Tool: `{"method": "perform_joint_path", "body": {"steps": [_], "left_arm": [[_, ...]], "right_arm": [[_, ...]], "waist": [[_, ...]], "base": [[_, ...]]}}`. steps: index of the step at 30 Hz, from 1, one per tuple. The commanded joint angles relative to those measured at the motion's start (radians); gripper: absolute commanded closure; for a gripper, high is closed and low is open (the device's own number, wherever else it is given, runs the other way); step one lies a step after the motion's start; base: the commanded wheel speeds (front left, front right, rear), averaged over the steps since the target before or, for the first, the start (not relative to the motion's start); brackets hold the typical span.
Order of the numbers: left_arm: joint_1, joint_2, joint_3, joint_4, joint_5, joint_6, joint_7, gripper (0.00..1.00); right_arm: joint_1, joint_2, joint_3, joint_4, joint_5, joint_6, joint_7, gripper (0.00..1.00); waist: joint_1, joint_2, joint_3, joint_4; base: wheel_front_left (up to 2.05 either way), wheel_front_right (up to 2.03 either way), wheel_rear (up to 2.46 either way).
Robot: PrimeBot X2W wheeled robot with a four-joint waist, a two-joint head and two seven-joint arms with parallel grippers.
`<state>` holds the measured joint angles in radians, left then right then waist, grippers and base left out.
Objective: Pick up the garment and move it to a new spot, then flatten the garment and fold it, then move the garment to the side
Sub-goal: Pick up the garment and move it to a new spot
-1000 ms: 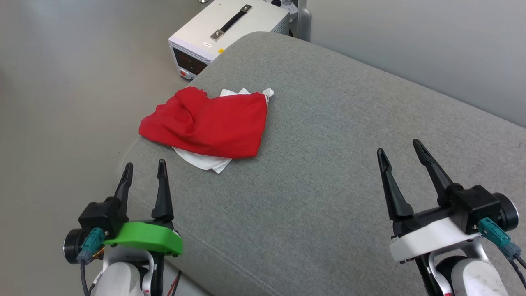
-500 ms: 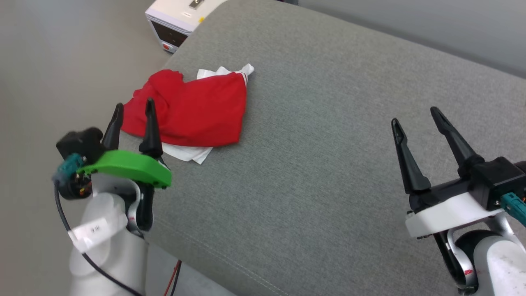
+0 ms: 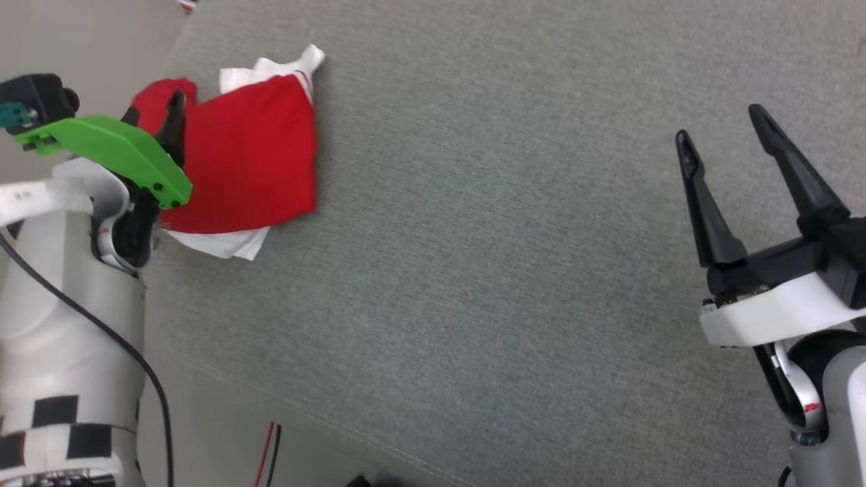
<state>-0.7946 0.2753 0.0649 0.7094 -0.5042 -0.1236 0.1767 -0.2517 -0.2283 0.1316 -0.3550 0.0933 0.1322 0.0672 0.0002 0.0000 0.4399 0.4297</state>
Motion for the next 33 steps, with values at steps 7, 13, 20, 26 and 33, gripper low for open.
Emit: {"method": "perform_joint_path", "body": {"steps": [7,13,20,26,33], "left_arm": [[-0.095,0.065,-0.056,0.1,-0.087,-0.007,0.208,0.0],[-0.116,0.085,-0.089,0.179,-0.121,-0.007,0.355,0.0],[-0.092,0.059,-0.062,0.274,-0.215,-0.007,0.497,0.0],[-0.081,0.065,-0.046,0.294,-0.236,0.003,0.497,1.0],[-0.092,0.124,-0.062,0.241,-0.174,0.018,0.341,1.0]], "right_arm": [[-0.045,-0.033,-0.023,-0.04,0.005,-0.002,0.02,0.0],[-0.053,-0.048,-0.031,-0.054,0.013,-0.002,0.026,0.0],[-0.051,-0.045,-0.034,-0.061,0.02,-0.002,0.024,0.0],[-0.051,-0.037,-0.038,-0.057,0.021,-0.002,0.019,0.0],[-0.04,-0.012,-0.038,-0.024,0.027,-0.002,-0.008,0.0]], "waist": [[-0.0002,0.0,0.168,-0.094],[-0.0002,0.0,0.199,-0.108],[-0.0002,0.0,0.199,-0.123],[-0.0002,0.0,0.186,-0.13],[-0.0002,0.0,0.114,-0.128]], "base": [[0.0,0.0,0.0],[0.0,0.0,0.0],[0.0,0.0,0.0],[0.0,0.0,0.0],[0.0,0.0,0.0]]}}
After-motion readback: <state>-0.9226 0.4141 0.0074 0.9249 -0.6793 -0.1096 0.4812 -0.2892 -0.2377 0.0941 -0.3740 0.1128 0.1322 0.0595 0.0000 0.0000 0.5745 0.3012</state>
